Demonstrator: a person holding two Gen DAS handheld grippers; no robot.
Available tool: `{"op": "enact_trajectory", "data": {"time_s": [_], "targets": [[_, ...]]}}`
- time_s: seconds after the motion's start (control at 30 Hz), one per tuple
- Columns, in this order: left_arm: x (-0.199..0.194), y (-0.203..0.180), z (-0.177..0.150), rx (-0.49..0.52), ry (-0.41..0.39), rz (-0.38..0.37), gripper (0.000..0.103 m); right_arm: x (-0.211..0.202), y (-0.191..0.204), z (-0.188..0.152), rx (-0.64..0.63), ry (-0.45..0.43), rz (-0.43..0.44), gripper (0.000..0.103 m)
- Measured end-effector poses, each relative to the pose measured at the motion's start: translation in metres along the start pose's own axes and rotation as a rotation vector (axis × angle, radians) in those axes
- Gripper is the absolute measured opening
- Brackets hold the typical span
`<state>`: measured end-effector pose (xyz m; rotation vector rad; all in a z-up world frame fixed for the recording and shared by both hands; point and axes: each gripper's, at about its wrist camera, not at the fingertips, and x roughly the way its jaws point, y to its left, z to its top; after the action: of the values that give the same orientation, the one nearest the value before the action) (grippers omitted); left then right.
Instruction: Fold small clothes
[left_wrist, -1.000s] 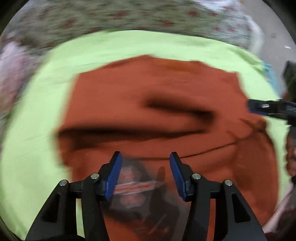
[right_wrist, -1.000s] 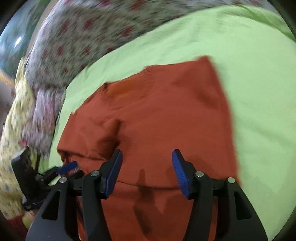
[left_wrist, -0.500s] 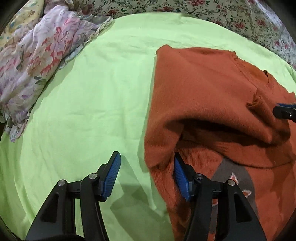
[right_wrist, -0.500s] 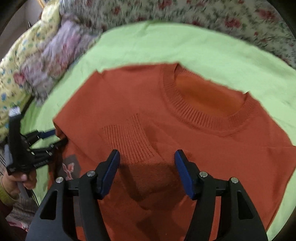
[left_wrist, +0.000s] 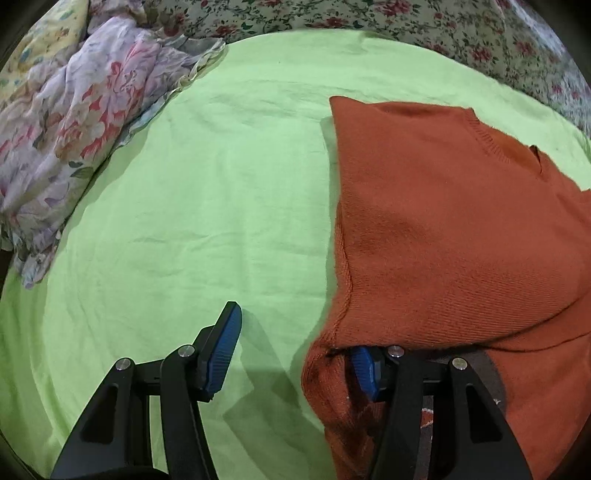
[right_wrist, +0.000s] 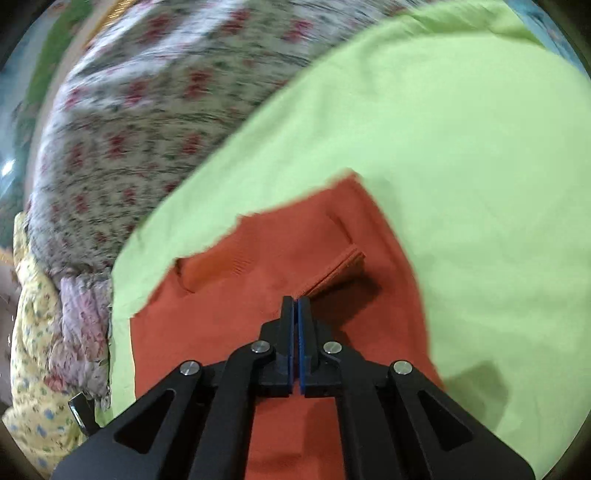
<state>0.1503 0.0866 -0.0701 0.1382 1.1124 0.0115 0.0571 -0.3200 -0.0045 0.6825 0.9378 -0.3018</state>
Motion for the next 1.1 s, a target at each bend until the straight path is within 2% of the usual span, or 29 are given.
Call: {"op": "enact_trajectory", "data": {"time_s": [0.13,0.3,0.4,0.57,0.7,0.9,1.03,1.1], "targets": [[-0.003,0.008,0.0,-0.038,0.006,-0.029,0.055,0.0,0.001,-0.016,-0.027,0.026,-0.028,0.002],[-0.005,0.007,-0.004,-0.024,0.007,-0.028,0.055,-0.016,0.0,-0.013,-0.062,0.0,-0.03,0.002],[-0.001,0.009,-0.005,-0.036,0.018,-0.035,0.056,-0.009,-0.004,-0.019,-0.068,0.027,-0.058,0.002],[0.001,0.009,-0.008,-0.019,0.033,-0.036,0.057,0.015,-0.018,-0.034,-0.065,0.12,-0.113,0.002],[-0.008,0.012,-0.013,-0.017,0.066,-0.044,0.057,0.007,-0.024,-0.033,-0.033,0.116,-0.112,0.003],[-0.048,0.005,-0.045,-0.013,0.095,-0.13,0.055,-0.034,-0.028,-0.038,-0.038,0.098,-0.071,0.003],[-0.079,-0.023,-0.079,0.035,0.136,-0.193,0.055,-0.065,-0.032,-0.055,-0.048,0.087,-0.061,0.004],[-0.09,-0.039,-0.097,0.062,0.172,-0.208,0.059,-0.077,-0.034,-0.066,-0.041,0.087,-0.057,0.004]]}}
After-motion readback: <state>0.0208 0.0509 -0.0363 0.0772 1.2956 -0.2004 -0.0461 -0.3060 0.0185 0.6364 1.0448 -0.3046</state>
